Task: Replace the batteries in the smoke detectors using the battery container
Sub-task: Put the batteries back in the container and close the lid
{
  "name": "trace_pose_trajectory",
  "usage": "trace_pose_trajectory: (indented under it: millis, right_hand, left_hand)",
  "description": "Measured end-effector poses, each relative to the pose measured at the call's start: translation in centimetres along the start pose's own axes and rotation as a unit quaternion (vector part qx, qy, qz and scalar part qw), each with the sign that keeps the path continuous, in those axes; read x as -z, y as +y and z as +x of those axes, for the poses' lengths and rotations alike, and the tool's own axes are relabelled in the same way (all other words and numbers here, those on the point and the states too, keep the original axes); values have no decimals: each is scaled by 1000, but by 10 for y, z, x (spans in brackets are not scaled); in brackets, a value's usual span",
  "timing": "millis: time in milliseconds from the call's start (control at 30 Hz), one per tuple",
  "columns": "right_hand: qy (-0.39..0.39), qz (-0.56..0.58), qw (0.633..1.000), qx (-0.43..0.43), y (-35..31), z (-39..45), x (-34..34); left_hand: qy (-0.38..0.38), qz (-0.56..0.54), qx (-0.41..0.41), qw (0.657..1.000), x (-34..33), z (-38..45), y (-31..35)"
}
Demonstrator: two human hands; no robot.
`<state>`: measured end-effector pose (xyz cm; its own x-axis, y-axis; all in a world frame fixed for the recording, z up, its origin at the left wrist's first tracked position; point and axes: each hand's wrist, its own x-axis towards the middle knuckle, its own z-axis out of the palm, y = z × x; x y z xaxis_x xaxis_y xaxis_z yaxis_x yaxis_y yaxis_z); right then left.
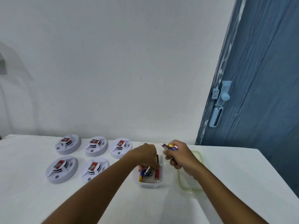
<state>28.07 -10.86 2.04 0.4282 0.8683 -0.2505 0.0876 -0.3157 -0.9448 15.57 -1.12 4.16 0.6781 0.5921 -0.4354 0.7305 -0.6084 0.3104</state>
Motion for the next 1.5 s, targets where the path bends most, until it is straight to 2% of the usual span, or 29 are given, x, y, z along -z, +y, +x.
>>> trace_pose_trajectory:
  millis: [67,167,233,300,367,433,500,567,600,667,733,767,833,900,967,1033,1100,1167,1333,1400,1500]
  right_hand:
    - [-47,-66,997,-1,-11,-2,-15]
    - [-42,-217,975,9,-21,6,-36]
    - [-34,-322,946,24,-25,9,-49]
    - [-38,-378,924,29,-25,10,-60]
    - [-54,-403,913,19,-26,8,-64]
    - [-60,-379,923,19,-29,4,-60]
    - [-18,-282,959,37,-28,3,-46]
    - [56,-245,967,35,-22,5,-20]
    - [86,-282,955,27,-17,6,-5]
    - [97,-429,898,-10,-6,4,22]
    - [52,-511,855,-76,8,-4,37]
    - [27,-515,851,-99,16,-7,39]
    - [15,-490,865,-104,29,-8,42]
    - [38,-431,897,-88,31,-5,43]
    - [55,-285,955,-66,20,-1,37]
    - [27,-148,988,-24,0,-1,22]
    - [-12,-150,988,29,-17,-1,2]
    - [-25,-206,976,66,-24,2,-21]
    - [-26,-418,904,91,-19,10,-56]
    - [-19,-421,902,95,-16,11,-55]
    - [-14,-363,924,120,-14,11,-44]
  left_hand:
    - [-32,-57,21,998,10,-3,-4]
    - [-61,-126,47,989,25,-8,-18]
    - [-42,-135,48,989,34,-13,-28]
    - [-2,-124,45,991,39,-16,-34]
    - [38,-111,39,992,41,-14,-37]
    - [62,-101,25,993,37,-11,-40]
    - [88,-92,2,992,30,-5,-44]
    - [104,-86,-24,991,23,0,-46]
    - [105,-88,-37,990,19,1,-45]
    - [109,-84,-56,989,13,3,-41]
    - [112,-80,-68,988,7,7,-36]
    - [114,-80,-71,988,5,8,-34]
    - [121,-79,-77,987,4,9,-31]
    - [127,-71,-85,986,3,10,-30]
    - [131,-52,-89,986,4,9,-33]
    - [144,-33,-93,985,6,7,-37]
    - [170,-22,-95,981,8,4,-42]
    - [196,-17,-96,976,8,2,-46]
    - [212,-20,-102,972,6,-5,-54]
    - [218,-4,-106,970,4,-9,-56]
    - [210,44,-129,968,-4,-15,-52]
